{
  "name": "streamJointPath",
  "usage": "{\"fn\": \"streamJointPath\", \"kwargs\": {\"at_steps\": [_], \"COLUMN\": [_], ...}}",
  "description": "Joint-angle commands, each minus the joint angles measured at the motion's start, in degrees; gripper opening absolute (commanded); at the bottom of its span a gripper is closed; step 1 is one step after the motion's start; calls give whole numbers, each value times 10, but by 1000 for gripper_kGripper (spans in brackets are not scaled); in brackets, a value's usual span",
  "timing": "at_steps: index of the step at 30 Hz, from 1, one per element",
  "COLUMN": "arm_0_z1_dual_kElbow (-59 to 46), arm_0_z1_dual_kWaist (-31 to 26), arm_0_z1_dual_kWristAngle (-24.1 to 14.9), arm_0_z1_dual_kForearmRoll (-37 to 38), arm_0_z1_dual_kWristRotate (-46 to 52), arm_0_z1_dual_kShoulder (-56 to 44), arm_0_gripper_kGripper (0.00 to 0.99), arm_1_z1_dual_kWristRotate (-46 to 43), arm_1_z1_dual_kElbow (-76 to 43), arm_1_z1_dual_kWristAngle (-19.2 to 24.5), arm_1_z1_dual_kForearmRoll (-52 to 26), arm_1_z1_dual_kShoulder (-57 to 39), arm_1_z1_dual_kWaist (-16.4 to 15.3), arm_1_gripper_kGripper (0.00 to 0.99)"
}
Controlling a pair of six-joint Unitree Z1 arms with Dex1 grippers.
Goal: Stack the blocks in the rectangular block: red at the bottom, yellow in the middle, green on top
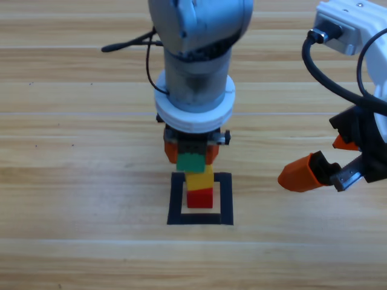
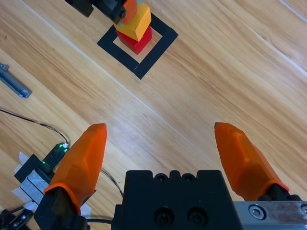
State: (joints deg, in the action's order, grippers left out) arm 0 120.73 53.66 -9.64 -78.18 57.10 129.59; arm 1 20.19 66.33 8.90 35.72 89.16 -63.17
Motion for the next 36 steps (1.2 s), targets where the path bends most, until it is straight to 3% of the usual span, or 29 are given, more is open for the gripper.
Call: {"fn": "streamJointPath", "kwargs": {"at_steps": [1, 36], "arm_0_z1_dual_kElbow": [12, 24], "arm_0_z1_dual_kWaist": [15, 14], "arm_0_z1_dual_kWristAngle": [4, 14], "arm_0_z1_dual_kForearmRoll": [-4, -4], "arm_0_z1_dual_kWristRotate": [-9, -1], "arm_0_z1_dual_kShoulder": [31, 40], "arm_0_gripper_kGripper": [54, 55], "arm_1_z1_dual_kWristRotate": [-2, -4], "arm_1_z1_dual_kElbow": [-14, -14], "arm_1_z1_dual_kWristAngle": [-8, -12], "arm_1_z1_dual_kForearmRoll": [-3, -3], "arm_1_z1_dual_kShoulder": [-7, -7], "arm_1_z1_dual_kWaist": [1, 1], "arm_1_gripper_kGripper": [989, 989]}}
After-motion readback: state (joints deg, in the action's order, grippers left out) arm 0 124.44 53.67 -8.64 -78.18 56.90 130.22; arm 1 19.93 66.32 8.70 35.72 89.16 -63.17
